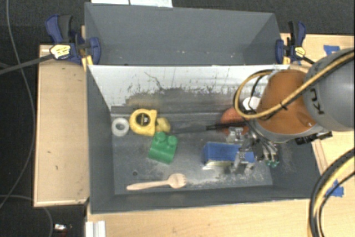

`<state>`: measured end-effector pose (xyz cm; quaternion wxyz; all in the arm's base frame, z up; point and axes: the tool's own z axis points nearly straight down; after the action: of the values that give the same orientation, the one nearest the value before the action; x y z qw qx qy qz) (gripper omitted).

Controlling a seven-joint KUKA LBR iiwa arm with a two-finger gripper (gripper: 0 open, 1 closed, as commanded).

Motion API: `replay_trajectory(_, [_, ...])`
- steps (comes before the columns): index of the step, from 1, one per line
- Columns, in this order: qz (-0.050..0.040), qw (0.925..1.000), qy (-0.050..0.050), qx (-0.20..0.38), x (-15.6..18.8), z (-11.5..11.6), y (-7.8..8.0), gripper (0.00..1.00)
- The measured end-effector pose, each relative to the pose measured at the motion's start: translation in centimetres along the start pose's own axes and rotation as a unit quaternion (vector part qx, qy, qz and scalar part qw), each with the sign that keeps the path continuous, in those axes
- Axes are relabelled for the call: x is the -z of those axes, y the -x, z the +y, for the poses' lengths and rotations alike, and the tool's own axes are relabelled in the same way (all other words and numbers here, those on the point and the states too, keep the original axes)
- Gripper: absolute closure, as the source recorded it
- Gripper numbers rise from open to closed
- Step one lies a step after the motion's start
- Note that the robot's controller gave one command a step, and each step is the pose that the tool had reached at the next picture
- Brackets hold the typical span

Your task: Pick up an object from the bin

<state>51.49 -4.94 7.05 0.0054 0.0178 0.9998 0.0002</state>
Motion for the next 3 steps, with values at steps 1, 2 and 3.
replay_trajectory(1, [0.0000, 1.0000, 0.000, 0.002, 0.00, 0.01, 0.00, 1.00])
replay_trajectory(2, [0.0001, 1.0000, 0.000, 0.004, 0.00, 0.01, 0.00, 1.00])
replay_trajectory(3, [0.0001, 1.0000, 0.000, 0.006, 0.00, 0.01, 0.00, 1.00])
